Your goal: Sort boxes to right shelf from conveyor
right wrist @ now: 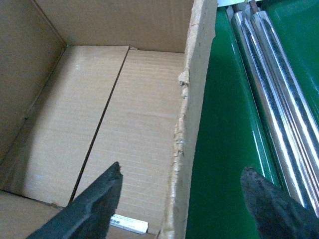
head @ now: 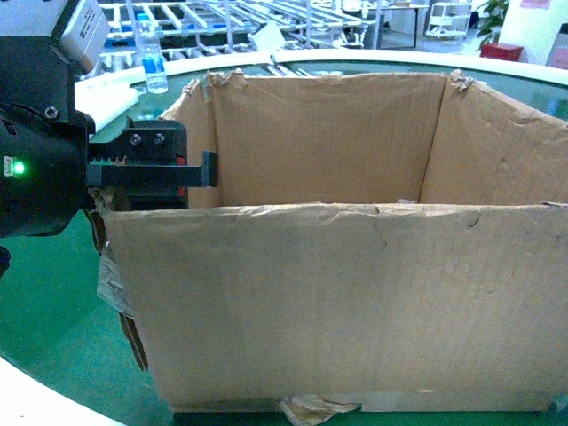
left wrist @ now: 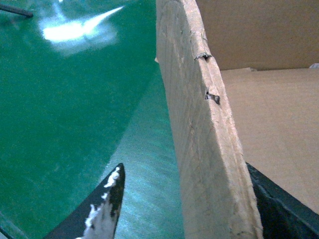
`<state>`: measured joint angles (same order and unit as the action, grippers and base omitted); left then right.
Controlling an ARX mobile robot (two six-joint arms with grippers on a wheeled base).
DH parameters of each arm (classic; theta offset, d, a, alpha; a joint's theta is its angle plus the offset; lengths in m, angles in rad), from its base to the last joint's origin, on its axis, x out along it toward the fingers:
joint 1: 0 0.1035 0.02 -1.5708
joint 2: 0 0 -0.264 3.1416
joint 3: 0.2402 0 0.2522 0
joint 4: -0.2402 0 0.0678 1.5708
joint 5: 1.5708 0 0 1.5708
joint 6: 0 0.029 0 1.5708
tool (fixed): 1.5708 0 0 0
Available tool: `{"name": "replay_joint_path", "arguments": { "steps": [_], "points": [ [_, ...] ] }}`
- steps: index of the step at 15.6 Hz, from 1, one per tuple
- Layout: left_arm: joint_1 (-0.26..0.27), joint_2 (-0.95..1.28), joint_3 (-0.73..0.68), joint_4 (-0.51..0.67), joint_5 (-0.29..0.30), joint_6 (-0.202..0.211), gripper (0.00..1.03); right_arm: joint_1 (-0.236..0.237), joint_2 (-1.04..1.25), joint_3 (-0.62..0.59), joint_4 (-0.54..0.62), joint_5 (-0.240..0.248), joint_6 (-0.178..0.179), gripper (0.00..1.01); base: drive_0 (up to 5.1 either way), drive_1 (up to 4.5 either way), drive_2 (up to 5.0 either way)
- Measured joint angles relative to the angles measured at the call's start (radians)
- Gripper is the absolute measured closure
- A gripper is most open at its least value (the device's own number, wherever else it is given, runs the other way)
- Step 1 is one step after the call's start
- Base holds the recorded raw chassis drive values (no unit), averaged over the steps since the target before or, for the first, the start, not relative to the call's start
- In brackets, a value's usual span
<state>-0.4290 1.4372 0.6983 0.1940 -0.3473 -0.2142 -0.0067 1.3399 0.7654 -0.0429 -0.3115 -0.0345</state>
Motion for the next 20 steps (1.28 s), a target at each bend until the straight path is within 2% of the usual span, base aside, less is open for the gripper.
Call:
{"name": "replay_joint_path", "arguments": {
  "steps": [3, 5, 6, 7, 9, 10, 11, 14, 20],
  "points": [
    [-0.006, 0.000, 0.000, 0.002, 0.012, -0.002, 0.63, 0.001, 0.000, 0.000, 0.002, -0.011, 0.000, 0.57, 0.0, 0.00, 0.0],
    [-0.014, 0.000, 0.000, 0.005, 0.031, -0.014, 0.85, 0.007, 0.000, 0.000, 0.003, -0.014, 0.002, 0.80, 0.0, 0.00, 0.0],
    [-0.018, 0.000, -0.001, 0.002, 0.032, -0.024, 0.95, 0.006, 0.000, 0.000, 0.006, 0.002, 0.004, 0.91, 0.0, 0.00, 0.0],
    [-0.017, 0.000, -0.001, 0.005, 0.033, -0.040, 0.99, 0.004, 0.000, 0.000, 0.005, 0.002, 0.003, 0.99, 0.0, 0.00, 0.0],
    [-0.027, -0.006, -0.002, 0.007, 0.022, -0.048, 0.99, -0.003, -0.010, -0.005, -0.008, -0.003, 0.005, 0.99, 0.0, 0.00, 0.0],
    [-0.048, -0.064, -0.002, 0.018, -0.013, -0.026, 0.99, -0.029, -0.043, -0.006, -0.029, -0.041, 0.020, 0.99, 0.0, 0.00, 0.0],
    [-0.053, -0.148, 0.012, 0.014, -0.034, -0.009, 0.99, -0.039, -0.105, 0.062, -0.074, -0.081, 0.034, 0.99, 0.0, 0.00, 0.0],
    [-0.047, -0.215, 0.051, -0.019, -0.033, 0.013, 0.99, -0.037, -0.164, 0.126, -0.118, -0.104, 0.045, 0.99, 0.0, 0.00, 0.0],
    [-0.047, -0.216, 0.052, -0.013, -0.029, 0.031, 0.99, -0.033, -0.173, 0.125, -0.116, -0.093, 0.042, 0.99, 0.0, 0.00, 0.0]
  ]
}}
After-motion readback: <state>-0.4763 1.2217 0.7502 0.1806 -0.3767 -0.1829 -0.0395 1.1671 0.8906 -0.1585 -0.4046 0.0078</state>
